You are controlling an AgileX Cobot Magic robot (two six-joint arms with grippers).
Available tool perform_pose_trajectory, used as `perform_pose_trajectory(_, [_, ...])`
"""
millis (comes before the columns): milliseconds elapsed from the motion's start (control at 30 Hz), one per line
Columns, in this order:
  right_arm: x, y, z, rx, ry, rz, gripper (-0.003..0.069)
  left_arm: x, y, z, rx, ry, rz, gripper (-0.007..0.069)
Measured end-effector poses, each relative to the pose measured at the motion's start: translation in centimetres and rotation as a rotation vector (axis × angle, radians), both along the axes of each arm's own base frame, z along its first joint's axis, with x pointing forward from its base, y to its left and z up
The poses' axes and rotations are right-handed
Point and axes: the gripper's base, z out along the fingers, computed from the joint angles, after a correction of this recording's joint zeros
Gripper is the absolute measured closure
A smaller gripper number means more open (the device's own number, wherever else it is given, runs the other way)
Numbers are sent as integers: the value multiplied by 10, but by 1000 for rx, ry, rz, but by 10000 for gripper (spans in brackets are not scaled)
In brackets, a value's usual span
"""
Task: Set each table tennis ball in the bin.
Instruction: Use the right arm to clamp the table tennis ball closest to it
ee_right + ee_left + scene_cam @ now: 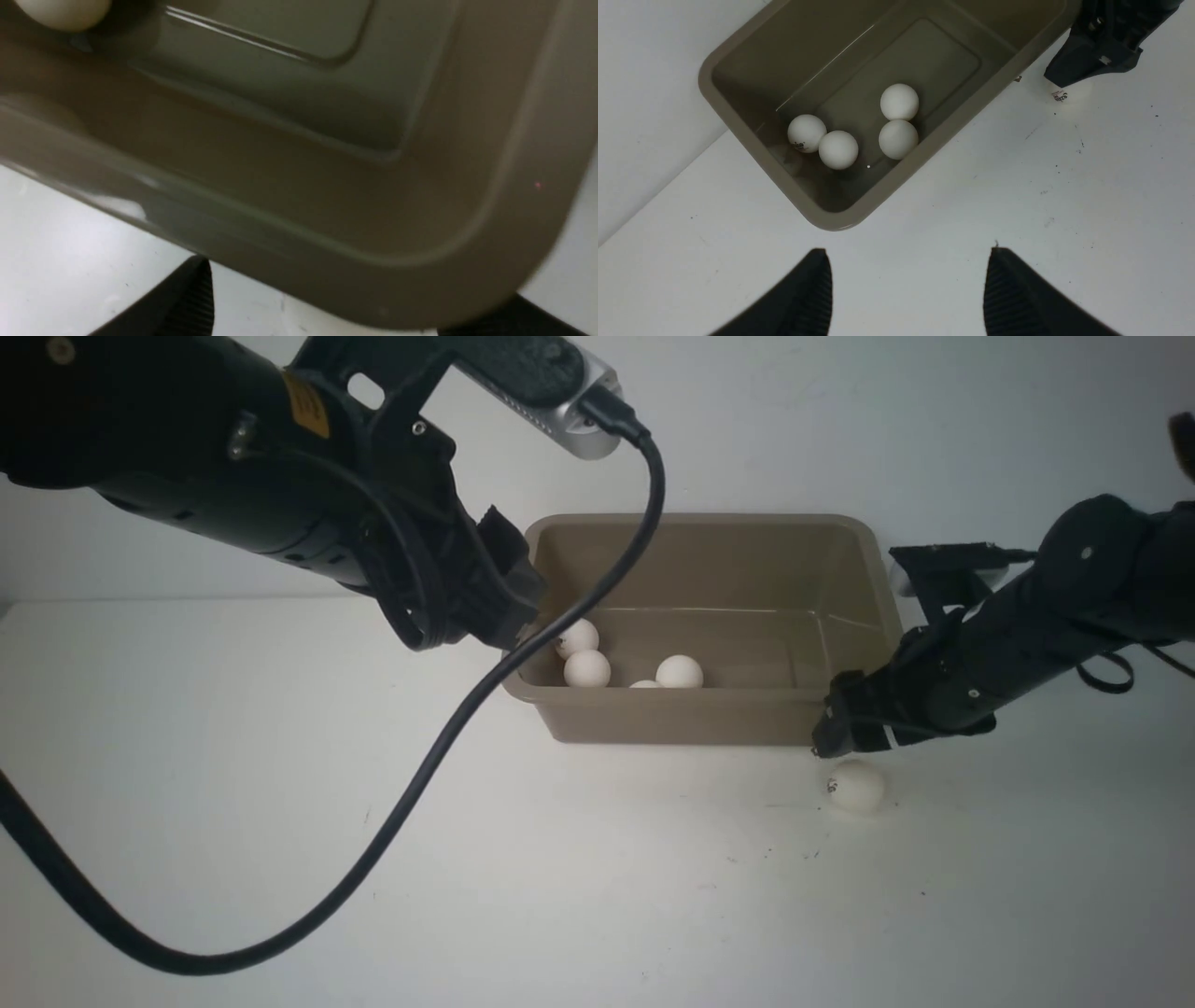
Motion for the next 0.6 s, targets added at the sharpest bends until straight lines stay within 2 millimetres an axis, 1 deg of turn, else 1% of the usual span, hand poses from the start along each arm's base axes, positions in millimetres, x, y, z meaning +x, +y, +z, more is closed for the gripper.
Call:
perform_pose_trajectory(200, [0,8,1,1,-22,5,92,0,0,0,0,0,0,228])
perform_pose_trajectory(600, [-3,5,-4,-37,9,-11,92,0,0,0,0,0,0,228])
